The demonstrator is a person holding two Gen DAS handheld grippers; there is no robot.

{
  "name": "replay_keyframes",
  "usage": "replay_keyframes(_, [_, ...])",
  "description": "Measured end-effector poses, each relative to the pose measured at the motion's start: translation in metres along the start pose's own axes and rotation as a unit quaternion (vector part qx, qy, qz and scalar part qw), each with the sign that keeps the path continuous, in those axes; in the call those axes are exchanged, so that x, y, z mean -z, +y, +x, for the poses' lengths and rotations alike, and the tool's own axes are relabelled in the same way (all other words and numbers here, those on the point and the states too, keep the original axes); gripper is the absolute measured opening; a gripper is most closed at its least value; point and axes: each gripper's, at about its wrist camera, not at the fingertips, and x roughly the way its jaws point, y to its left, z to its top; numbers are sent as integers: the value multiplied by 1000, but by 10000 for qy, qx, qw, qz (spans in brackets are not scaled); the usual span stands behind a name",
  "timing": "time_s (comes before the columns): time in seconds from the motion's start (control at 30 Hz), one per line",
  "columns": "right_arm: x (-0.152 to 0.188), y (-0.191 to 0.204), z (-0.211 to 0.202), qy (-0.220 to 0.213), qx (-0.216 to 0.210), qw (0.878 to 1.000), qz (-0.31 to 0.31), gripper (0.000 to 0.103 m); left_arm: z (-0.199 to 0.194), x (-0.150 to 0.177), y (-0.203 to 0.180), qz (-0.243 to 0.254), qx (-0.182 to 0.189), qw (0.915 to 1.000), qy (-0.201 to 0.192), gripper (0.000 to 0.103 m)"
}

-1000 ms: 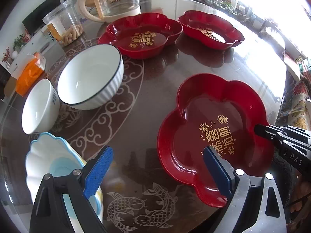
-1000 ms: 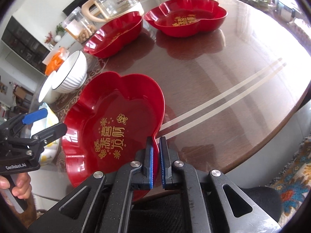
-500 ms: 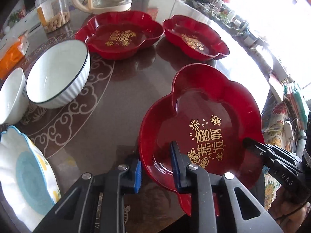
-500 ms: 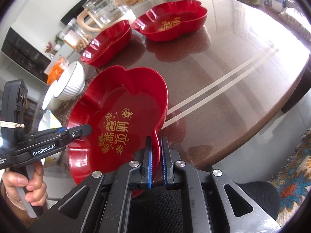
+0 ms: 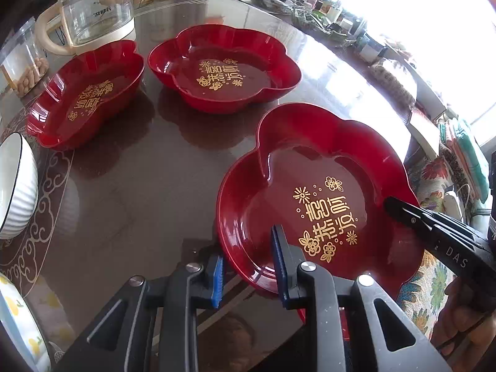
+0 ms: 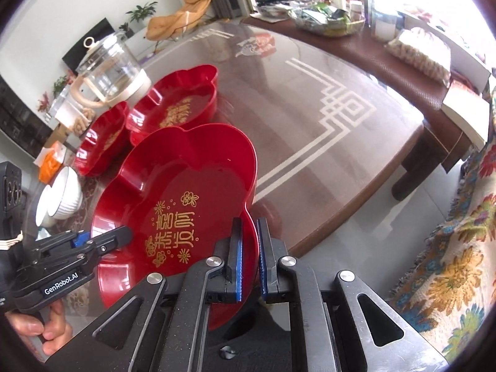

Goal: Organize plates and bowls

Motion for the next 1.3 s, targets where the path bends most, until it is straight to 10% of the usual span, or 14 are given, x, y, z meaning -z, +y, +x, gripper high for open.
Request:
replay_keyframes(0.27, [6, 10, 38, 29, 3, 10000, -35, 19, 9, 3, 26, -45, -593, 9981, -131, 42])
replay_keyframes(0.37, [7, 12, 32, -196, -23, 9998, 38, 66, -6, 8, 47, -281, -752, 9961, -358, 71])
replay_keyframes(0.67, [44, 34, -80, -1703, 866, 9815, 84, 77, -129, 69, 92, -514, -1246, 9750, -1767, 96])
replay_keyframes(1.03, [109, 95, -86, -1262, 664, 9897, -123, 78, -158, 178, 122, -1580, -1003, 9576, -2191, 100])
replay_keyframes(1.2, [121, 134, -113, -2032, 1100, 9695, -814, 78, -161, 181, 96, -701, -1229, 9713, -1911, 100])
replay_keyframes(1.3, [127, 138, -130, -2598, 565, 9585, -1026, 78, -154, 168, 89, -378, -1101, 9812, -1538, 100])
